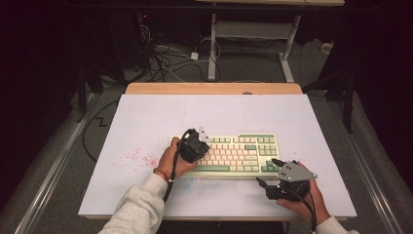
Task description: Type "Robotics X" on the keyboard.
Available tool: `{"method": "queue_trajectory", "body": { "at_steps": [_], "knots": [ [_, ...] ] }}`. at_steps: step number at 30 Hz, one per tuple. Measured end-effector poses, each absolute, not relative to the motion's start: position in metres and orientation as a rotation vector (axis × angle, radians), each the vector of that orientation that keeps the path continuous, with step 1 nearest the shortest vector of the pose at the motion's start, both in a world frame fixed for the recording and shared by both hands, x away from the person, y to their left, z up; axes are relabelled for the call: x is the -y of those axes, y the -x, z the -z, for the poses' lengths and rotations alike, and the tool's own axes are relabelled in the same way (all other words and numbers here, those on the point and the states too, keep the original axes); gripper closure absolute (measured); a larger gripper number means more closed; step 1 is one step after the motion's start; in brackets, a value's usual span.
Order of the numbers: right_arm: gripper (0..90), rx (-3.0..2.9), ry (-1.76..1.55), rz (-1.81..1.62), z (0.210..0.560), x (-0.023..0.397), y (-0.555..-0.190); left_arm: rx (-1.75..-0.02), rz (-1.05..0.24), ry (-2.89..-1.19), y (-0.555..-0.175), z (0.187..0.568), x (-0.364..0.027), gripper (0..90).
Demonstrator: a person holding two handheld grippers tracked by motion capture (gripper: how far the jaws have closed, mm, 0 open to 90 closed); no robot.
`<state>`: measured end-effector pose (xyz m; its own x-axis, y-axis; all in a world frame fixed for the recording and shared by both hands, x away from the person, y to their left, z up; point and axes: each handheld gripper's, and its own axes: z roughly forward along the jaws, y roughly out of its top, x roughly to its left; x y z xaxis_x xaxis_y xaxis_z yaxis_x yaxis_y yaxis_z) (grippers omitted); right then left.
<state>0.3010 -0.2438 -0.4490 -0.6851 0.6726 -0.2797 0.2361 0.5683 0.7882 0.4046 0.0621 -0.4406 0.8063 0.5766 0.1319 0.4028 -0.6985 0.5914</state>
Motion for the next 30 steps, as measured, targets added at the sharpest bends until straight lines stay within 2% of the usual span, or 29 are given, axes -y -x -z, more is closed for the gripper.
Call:
{"method": "queue_trajectory", "body": {
  "at_steps": [14,30],
  "knots": [
    [21.5,-2.239,-0.721,-1.000,0.449,0.244,-0.301,-0.698,-0.424,-2.484,-0.404,0.442,-0.057,87.5],
    [21.6,-2.230,-0.721,-1.004,0.447,0.245,-0.300,-0.657,-0.497,-2.305,-0.384,0.421,-0.080,86.9]
  ]
}}
